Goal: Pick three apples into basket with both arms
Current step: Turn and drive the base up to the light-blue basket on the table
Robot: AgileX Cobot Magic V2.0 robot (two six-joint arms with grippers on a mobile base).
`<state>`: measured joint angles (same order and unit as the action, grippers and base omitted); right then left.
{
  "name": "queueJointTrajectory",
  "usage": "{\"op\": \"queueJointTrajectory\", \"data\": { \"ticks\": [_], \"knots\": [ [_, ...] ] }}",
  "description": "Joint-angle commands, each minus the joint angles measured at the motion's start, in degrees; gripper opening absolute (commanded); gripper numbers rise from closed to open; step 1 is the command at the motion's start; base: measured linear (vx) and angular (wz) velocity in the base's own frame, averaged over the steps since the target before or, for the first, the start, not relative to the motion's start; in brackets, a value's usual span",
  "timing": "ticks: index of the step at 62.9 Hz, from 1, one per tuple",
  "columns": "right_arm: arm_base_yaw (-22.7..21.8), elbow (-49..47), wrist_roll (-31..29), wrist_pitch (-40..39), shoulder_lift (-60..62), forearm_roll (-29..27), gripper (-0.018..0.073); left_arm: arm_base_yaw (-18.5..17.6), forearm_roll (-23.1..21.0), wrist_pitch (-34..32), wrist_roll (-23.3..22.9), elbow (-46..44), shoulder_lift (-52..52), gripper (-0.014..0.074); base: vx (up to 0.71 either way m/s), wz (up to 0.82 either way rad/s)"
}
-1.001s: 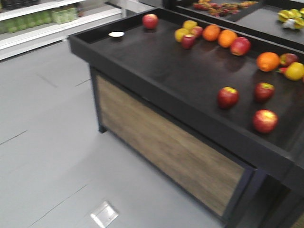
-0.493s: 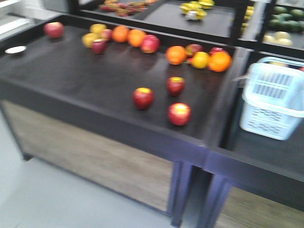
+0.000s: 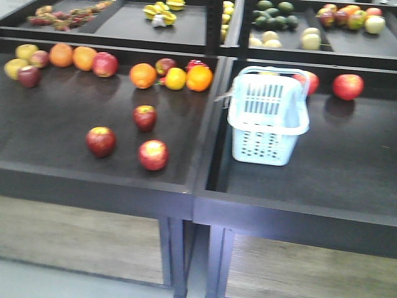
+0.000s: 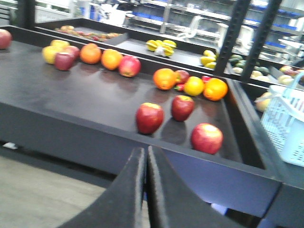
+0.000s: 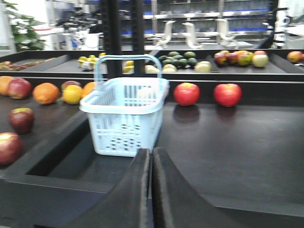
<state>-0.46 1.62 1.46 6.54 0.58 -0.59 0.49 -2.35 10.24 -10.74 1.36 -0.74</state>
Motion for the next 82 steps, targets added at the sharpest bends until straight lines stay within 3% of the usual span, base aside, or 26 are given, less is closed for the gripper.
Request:
{"op": "queueJointTrajectory", "data": {
  "ticks": [1, 82],
  "knots": [
    [-0.1, 0.8, -0.5, -4.3, 0.7, 0.6, -0.0001, 0.1, -0.2, -4.4, -0.1, 1.3, -0.8, -0.0006, 0.04, -0.34],
    [-0.1, 0.8, -0.5, -4.3, 0.7, 0.6, -0.0001, 0.1, -0.2, -4.4, -0.1, 1.3, -0.8, -0.0006, 0.09, -0.16]
  ]
}}
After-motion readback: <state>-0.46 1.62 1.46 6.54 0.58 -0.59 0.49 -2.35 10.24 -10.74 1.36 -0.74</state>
